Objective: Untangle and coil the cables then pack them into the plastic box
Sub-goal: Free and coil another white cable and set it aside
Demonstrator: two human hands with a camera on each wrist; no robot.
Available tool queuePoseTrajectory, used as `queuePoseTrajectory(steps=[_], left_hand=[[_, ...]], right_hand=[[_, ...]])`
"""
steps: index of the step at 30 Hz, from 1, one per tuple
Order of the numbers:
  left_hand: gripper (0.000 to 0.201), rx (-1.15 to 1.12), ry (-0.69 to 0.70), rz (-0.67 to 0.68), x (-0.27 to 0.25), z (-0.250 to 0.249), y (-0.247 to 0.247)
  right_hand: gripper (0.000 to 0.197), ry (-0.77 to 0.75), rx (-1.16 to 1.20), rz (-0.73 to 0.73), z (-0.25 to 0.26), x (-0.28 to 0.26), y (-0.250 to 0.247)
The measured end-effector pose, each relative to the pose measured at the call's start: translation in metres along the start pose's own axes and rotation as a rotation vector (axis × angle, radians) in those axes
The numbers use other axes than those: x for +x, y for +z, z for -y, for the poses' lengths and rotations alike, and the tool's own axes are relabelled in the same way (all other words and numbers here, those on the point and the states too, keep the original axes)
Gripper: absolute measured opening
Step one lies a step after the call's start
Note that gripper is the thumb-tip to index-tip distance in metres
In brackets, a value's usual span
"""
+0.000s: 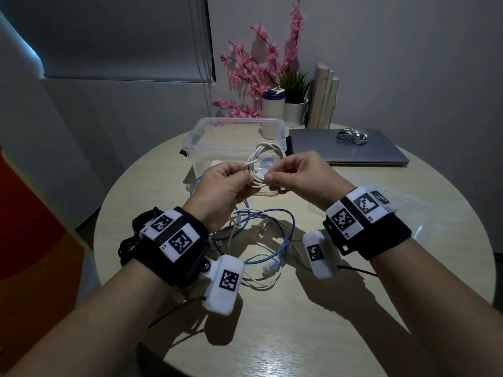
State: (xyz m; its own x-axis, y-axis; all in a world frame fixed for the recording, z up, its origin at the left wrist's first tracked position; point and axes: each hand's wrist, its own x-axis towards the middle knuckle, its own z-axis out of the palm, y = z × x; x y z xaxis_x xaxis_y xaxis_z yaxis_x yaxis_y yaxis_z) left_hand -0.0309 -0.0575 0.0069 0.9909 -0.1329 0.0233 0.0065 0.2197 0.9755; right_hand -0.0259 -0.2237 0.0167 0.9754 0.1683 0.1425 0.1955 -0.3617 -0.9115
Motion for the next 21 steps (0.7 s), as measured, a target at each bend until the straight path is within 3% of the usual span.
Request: queuePoseTrajectory(steps=[7, 14, 21], left_hand=[[0.018, 0.140, 0.078, -0.094, 0.0051, 0.0021, -0.0002], [0.018, 0.212, 0.084, -0.038, 0.0021, 0.0024, -0.0011], [0.011, 0.419, 0.152, -0.078, 0.0009, -0.0008, 0.0012]], right_hand=[[0.020, -0.045, -0.176, 0.035, -0.0012, -0.0008, 0.0054], [0.007, -0.014, -0.189, 0.076, 0.0003, 0.0014, 0.0016], [0.011, -0.053, -0.385, 0.063, -0.0002, 0.0025, 0.0061]])
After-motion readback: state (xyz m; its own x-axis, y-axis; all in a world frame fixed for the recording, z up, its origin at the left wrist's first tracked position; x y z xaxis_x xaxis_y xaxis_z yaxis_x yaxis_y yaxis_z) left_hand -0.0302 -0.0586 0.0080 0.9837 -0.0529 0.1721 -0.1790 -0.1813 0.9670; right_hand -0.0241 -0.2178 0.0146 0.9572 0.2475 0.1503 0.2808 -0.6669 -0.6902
